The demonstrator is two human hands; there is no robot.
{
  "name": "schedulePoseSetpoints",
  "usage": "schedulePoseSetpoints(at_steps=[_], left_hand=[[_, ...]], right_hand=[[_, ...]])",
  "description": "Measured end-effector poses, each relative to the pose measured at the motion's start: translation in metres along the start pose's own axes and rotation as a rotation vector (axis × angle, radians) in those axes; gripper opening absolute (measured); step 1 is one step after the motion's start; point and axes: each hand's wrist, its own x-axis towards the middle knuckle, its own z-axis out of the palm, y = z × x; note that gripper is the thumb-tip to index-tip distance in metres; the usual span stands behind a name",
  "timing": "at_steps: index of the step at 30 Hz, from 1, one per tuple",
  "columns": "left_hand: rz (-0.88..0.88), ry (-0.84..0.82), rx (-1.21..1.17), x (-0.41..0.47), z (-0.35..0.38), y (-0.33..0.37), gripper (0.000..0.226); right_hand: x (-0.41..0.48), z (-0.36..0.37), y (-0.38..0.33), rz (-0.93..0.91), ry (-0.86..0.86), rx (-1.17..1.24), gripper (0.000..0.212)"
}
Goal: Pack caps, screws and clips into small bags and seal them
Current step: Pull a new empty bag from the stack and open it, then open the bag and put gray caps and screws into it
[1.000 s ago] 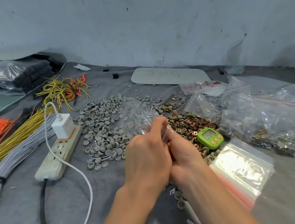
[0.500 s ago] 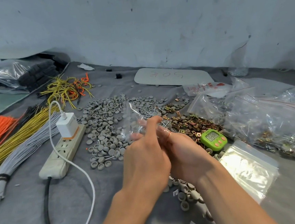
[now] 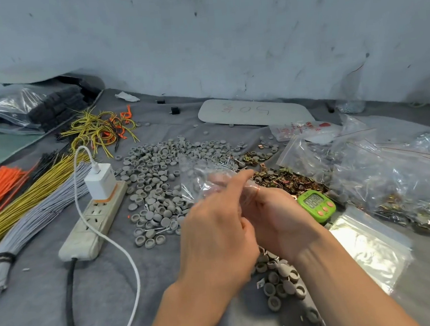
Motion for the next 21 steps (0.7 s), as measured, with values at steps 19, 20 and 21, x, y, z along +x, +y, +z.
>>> schedulePoseSetpoints(at_steps=[19, 20, 21], left_hand=[[-0.065, 0.029, 0.124, 0.014, 0.013, -0.054, 0.058], [-0.097, 0.058, 0.113, 0.016, 0.011, -0.057, 0.054], [-0.136, 0.08, 0.095, 0.017, 0.008, -0.06, 0.052]], right_hand=[[0.005, 0.003, 0.002, -0.109, 0.3, -0.256, 0.012], [0.005, 0.001, -0.001, -0.133, 0.351, -0.254, 0.012], [0.005, -0.001, -0.002, -0.147, 0.409, -0.284, 0.014]])
